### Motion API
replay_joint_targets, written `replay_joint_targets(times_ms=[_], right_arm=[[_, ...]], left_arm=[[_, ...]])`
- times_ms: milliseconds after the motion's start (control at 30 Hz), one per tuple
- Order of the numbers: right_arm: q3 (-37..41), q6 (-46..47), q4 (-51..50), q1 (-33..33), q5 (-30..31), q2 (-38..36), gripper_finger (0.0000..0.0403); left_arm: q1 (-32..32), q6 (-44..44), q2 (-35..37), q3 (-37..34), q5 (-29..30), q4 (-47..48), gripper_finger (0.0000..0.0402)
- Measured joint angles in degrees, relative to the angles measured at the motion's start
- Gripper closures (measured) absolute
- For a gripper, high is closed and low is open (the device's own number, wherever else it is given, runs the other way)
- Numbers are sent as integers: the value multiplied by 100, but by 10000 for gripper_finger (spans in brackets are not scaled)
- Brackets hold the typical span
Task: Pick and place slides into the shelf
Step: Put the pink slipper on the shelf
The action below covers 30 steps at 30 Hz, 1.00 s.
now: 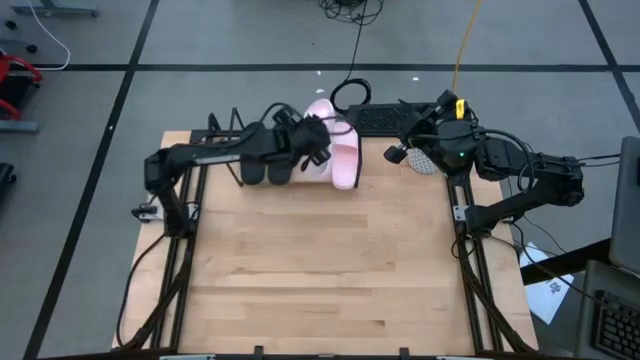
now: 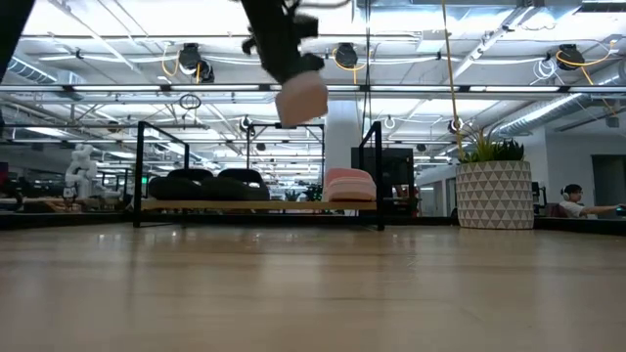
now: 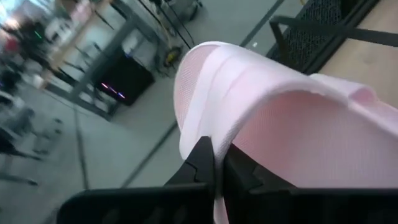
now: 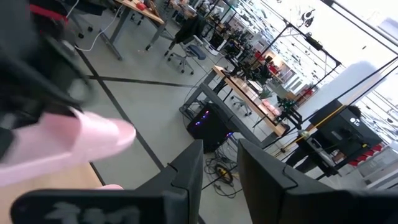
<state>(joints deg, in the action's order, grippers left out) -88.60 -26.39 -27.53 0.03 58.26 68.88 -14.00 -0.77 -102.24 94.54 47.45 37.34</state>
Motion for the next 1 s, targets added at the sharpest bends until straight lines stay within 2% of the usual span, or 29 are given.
replay_joint_targets(times_ms=[100, 433, 1000], right_arm=[[-2, -26, -1, 0, 2, 0, 312], [0, -50, -2, 0, 7, 0, 312], [-1, -242, 3, -4, 10, 0, 312]], left_arm=[[-329, 90, -300, 0, -389, -178, 401], [-747, -109, -1177, 0, -697, -207, 401], [-1053, -520, -1300, 0, -889, -252, 402]])
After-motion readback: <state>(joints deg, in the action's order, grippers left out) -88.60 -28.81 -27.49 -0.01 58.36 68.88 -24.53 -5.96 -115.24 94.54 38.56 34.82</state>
